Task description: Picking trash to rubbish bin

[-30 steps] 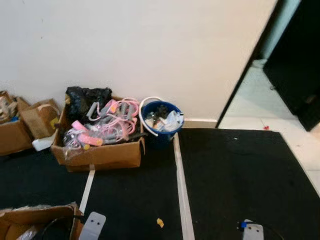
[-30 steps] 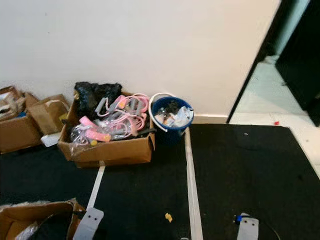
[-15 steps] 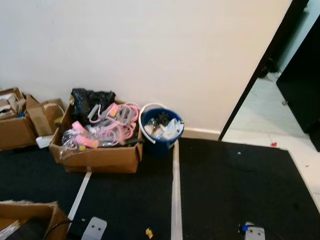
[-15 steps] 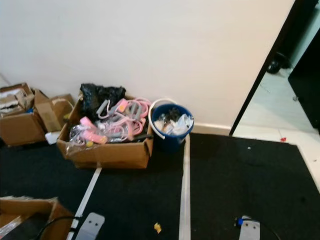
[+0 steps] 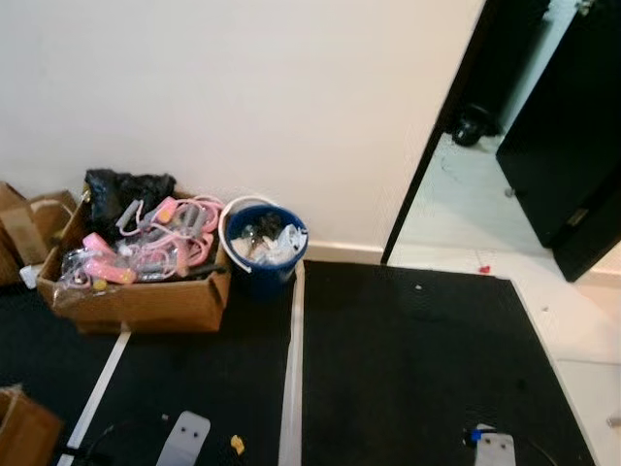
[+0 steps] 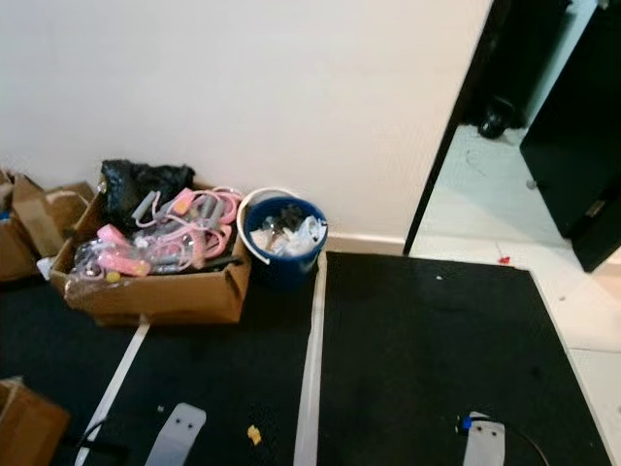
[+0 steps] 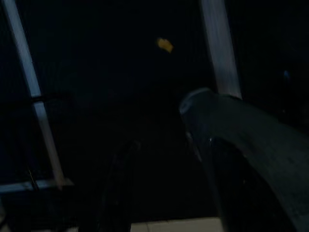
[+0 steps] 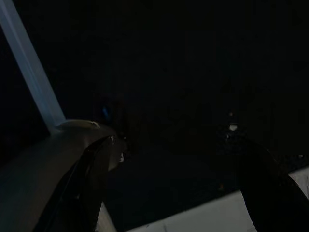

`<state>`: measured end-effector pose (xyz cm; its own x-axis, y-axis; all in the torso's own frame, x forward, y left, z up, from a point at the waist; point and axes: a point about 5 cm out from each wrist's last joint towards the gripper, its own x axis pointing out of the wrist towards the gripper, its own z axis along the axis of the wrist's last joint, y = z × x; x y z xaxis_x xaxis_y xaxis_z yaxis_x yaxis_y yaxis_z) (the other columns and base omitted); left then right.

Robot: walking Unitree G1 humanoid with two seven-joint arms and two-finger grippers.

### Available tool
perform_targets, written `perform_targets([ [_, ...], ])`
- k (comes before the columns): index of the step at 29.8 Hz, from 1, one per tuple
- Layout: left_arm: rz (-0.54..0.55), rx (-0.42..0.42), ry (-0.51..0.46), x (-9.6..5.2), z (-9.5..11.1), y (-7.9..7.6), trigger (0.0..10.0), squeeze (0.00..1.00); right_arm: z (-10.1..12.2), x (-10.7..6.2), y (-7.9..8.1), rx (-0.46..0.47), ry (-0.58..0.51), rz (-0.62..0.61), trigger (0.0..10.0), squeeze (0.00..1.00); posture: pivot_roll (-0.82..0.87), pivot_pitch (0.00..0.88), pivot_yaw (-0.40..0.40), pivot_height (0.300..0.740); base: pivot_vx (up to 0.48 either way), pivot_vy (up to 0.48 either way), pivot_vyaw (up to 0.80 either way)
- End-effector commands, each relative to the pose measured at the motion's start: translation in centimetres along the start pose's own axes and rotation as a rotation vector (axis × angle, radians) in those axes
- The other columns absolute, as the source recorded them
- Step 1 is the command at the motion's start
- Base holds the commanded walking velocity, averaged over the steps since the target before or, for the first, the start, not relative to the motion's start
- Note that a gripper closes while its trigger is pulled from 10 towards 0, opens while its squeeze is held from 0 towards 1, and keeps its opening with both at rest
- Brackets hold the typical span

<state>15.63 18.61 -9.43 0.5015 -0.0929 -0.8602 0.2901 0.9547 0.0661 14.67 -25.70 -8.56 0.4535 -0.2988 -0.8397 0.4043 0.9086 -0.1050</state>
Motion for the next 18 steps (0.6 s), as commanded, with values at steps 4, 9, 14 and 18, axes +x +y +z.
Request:
perform_targets([
  [4,-0.014,0.009,0.035,-0.10,-0.87,-0.35,10.0,0.00,-0.49,-0.06,-0.16,0.007,0.015,-0.005,10.0,0.00,0.04,0.080,0.011,0.740,0.000,-0.451,0.00],
  [9,-0.016,0.010,0.036,-0.11,-0.93,-0.41,10.0,0.00,-0.65,-0.08,-0.15,0.008,0.019,-0.005,10.0,0.00,0.04,0.084,0.013,0.740,0.000,-0.451,0.00],
  [14,-0.021,0.014,0.039,-0.14,-1.11,-0.52,10.0,0.00,-0.87,-0.12,-0.23,0.014,0.025,-0.007,10.0,0.00,0.04,0.089,0.014,0.740,0.000,-0.450,0.00],
  [18,-0.023,0.013,0.041,-0.18,-1.24,-0.52,10.0,0.00,-1.00,-0.13,-0.28,0.008,0.032,-0.006,10.0,0.00,0.04,0.090,0.012,0.740,0.000,-0.448,0.00],
])
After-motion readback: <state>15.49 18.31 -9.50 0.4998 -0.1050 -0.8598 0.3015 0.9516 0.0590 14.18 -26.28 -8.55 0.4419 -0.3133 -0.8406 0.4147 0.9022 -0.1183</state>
